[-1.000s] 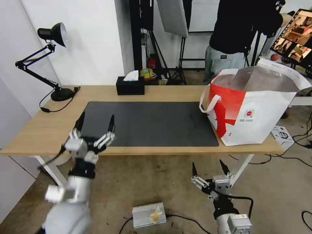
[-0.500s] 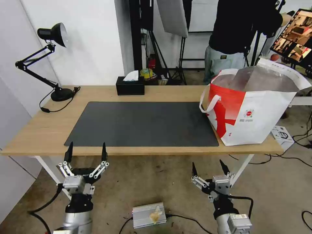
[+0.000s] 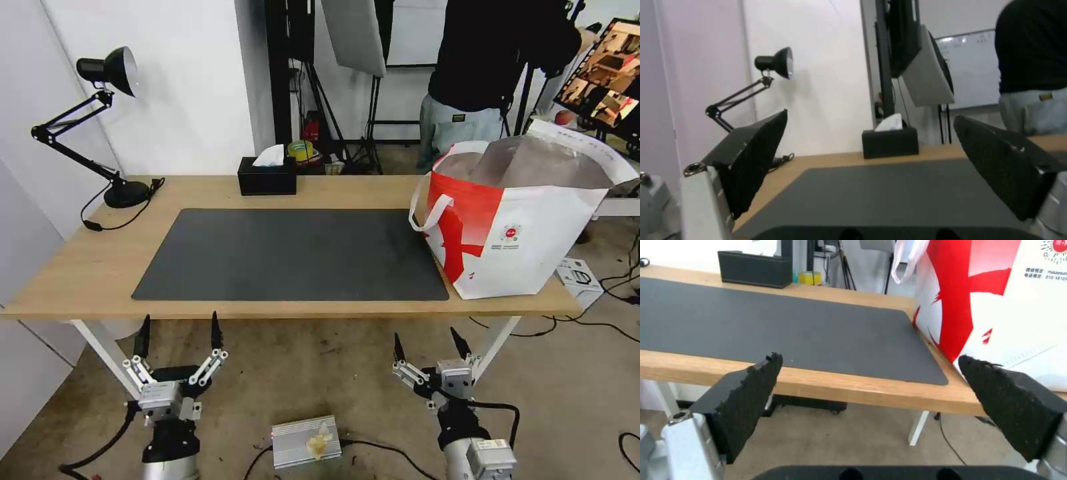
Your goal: Pick up the trash from the table and place it into the takeout bag.
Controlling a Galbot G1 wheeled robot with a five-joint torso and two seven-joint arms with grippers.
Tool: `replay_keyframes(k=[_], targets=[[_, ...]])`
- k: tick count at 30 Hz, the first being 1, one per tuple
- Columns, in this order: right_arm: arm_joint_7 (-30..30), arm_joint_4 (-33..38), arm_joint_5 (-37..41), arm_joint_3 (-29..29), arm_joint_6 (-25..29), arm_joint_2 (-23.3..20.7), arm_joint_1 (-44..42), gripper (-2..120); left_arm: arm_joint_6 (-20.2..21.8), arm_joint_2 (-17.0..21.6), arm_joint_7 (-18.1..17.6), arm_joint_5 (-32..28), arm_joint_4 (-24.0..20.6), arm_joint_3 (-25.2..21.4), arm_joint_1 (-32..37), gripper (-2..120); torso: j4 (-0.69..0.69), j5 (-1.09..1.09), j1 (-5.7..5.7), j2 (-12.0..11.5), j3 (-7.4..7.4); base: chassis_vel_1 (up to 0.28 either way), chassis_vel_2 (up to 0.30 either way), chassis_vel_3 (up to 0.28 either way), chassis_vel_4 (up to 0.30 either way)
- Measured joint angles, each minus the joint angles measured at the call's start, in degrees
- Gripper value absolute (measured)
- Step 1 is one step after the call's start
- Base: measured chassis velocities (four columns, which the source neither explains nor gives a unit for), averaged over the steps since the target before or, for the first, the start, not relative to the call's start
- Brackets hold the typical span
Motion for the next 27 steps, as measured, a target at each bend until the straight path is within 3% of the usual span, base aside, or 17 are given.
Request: replay_keyframes(k=[27], targets=[[0.0,0.0,0.0,0.0,0.0,0.0,0.0,100,-0.2,-2.3,-1.0,1.5,1.0,0.5,0.8,100,0.0,0.0,0.0,0.0,0.0,0.0,0.0,0.0,0.0]])
